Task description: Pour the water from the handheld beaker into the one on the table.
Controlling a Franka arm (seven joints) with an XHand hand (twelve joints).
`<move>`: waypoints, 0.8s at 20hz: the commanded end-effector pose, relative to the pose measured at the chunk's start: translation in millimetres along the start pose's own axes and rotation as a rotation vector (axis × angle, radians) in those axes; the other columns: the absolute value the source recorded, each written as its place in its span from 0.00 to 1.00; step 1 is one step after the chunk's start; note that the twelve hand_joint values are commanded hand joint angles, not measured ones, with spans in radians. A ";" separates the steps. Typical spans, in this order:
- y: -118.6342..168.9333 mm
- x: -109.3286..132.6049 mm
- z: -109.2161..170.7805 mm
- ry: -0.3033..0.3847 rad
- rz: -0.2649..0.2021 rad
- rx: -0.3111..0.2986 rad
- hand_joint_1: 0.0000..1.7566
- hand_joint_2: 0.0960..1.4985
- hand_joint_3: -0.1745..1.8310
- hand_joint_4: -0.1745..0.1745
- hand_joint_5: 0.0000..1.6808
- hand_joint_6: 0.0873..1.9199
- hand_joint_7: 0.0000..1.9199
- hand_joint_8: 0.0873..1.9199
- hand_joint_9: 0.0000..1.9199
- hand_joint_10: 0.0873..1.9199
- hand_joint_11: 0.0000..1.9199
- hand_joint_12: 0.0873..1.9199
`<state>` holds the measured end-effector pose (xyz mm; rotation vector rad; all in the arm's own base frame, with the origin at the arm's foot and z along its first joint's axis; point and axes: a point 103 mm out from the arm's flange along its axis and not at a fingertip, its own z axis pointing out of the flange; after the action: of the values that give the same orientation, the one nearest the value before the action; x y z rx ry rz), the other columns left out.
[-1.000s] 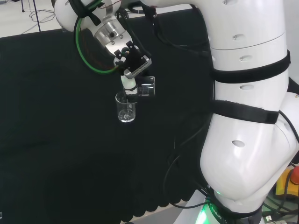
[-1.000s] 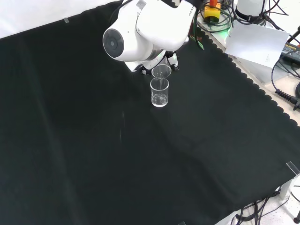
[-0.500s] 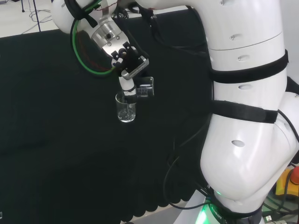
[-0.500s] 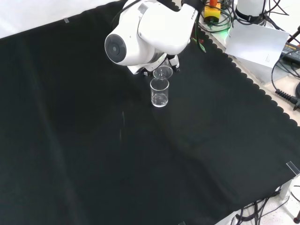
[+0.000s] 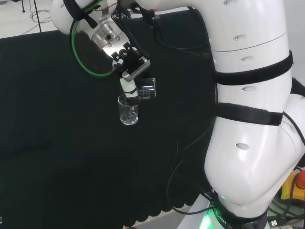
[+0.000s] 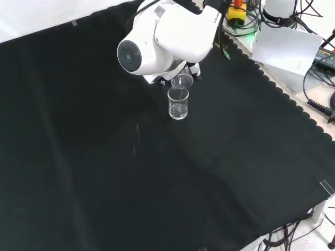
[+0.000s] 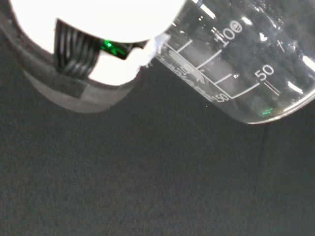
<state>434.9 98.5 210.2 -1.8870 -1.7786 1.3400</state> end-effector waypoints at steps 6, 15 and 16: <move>-1.7 -0.5 -2.2 -0.001 0.004 -0.005 0.88 0.39 0.35 0.00 0.78 0.20 0.76 0.19 0.86 0.00 0.61 0.34; -3.6 -4.3 -2.7 0.021 -0.015 -0.036 0.88 0.39 0.35 0.00 0.78 0.20 0.76 0.19 0.86 0.00 0.61 0.34; -3.7 -4.5 -2.5 0.022 -0.016 -0.039 0.88 0.39 0.35 0.00 0.78 0.20 0.76 0.19 0.86 0.00 0.61 0.34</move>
<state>435.2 97.7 215.6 -1.8976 -1.8039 1.3032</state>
